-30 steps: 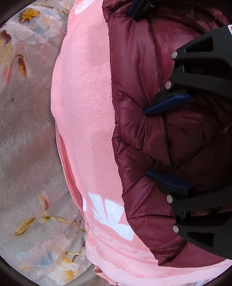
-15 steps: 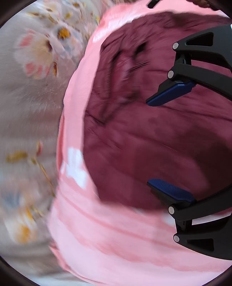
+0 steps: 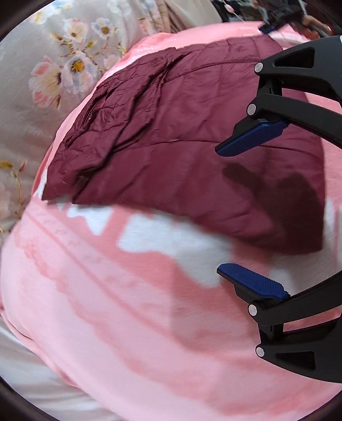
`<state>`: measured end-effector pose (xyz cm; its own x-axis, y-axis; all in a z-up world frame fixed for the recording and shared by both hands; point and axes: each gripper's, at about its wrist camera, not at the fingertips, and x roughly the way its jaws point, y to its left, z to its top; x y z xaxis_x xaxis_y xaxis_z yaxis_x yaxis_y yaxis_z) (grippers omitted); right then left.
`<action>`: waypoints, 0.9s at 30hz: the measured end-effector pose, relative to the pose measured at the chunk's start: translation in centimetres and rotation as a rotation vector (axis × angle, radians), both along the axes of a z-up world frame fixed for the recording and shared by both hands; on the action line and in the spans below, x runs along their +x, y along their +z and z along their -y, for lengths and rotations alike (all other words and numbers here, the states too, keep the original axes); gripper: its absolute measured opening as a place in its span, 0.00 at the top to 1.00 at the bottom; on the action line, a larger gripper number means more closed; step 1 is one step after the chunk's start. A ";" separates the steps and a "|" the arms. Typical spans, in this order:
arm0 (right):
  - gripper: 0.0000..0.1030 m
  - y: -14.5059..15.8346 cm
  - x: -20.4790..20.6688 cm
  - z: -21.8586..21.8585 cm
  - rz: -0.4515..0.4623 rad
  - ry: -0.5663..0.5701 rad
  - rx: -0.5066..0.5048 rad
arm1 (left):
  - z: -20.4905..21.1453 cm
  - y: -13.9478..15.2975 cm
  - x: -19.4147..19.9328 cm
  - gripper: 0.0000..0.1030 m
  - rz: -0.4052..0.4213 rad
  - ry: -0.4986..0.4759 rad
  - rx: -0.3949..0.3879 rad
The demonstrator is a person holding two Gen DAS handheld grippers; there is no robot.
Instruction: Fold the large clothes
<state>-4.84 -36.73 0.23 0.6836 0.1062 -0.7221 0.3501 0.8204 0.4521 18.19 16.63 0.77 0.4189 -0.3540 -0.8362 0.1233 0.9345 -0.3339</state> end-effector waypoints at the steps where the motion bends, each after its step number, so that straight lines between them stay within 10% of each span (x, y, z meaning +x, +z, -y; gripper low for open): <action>1: 0.28 -0.5 0.0 -0.2 0.004 -0.005 0.018 | 0.0 -0.2 -0.5 0.22 0.011 0.016 -0.011; 7: 0.35 -1.1 0.9 -1.5 0.055 -0.025 0.038 | 1.7 0.0 -2.4 0.28 0.050 0.011 0.039; 9: 0.48 -1.5 1.1 -1.4 0.063 -0.035 0.116 | 2.5 0.3 -3.3 0.49 0.062 -0.002 0.070; 11: 0.86 -1.6 1.1 -1.3 0.064 -0.040 0.156 | 2.9 0.9 -3.7 0.77 0.066 -0.013 0.076; 13: 0.93 -0.7 0.0 -1.4 0.112 -0.052 0.186 | 2.5 1.9 -4.5 0.96 0.078 -0.008 0.074; 27: 0.97 16.1 -18.6 -6.7 0.546 0.028 -0.068 | -4.9 17.0 -21.1 0.99 0.324 -0.089 -0.180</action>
<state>-23.43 -30.08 16.31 0.9583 0.0953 -0.2693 0.0571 0.8598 0.5074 -2.92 21.56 17.76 0.6125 -0.5300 -0.5864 0.3276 0.8454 -0.4219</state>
